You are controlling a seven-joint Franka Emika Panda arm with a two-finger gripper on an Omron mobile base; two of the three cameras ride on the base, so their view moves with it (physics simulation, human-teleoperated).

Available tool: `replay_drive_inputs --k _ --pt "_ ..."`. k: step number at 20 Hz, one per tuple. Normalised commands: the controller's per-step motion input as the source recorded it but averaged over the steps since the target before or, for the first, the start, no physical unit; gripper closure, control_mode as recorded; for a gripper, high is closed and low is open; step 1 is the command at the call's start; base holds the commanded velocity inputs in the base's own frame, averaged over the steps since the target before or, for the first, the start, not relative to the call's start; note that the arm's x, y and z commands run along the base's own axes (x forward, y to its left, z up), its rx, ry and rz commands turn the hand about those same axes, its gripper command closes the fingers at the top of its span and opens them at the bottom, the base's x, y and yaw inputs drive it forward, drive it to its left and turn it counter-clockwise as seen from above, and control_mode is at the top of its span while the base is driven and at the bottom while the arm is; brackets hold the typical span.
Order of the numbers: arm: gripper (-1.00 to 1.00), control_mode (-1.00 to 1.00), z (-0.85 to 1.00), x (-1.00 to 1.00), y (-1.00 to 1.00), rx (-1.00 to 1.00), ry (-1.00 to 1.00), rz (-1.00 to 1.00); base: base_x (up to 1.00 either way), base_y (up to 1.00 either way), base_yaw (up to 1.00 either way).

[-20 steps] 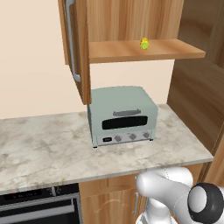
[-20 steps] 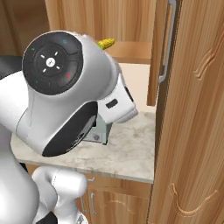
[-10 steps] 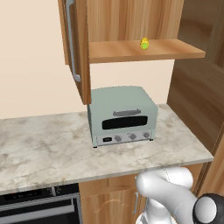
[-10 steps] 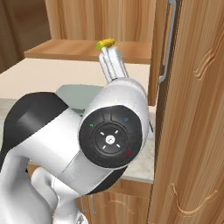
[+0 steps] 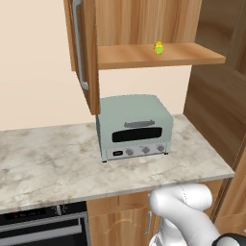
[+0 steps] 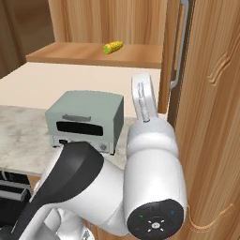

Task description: Pick the corn from the counter and place it in the cabinet. Then close the cabinet.

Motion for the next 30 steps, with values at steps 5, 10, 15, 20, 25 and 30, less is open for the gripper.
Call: replay_drive_inputs --k 5,10,15,20,25,30 --pt "-1.00 -1.00 -0.15 0.48 -0.41 0.20 -0.05 0.00 0.00 0.00 0.00" --pt "-1.00 -1.00 -0.02 0.52 -0.49 0.20 0.00 0.00 0.00 0.00 0.00" --pt "-1.00 -1.00 0.00 0.44 -0.29 0.14 0.05 0.01 0.00 0.00 0.00" --pt "-1.00 -1.00 0.01 0.39 0.00 0.02 -0.01 0.21 0.00 0.00 0.00" --pt "-1.00 -1.00 0.02 0.00 0.08 0.00 -0.11 0.24 0.00 0.00 0.00" --pt "-1.00 -1.00 0.12 0.04 0.39 0.00 -0.15 0.28 0.00 0.00 0.00"
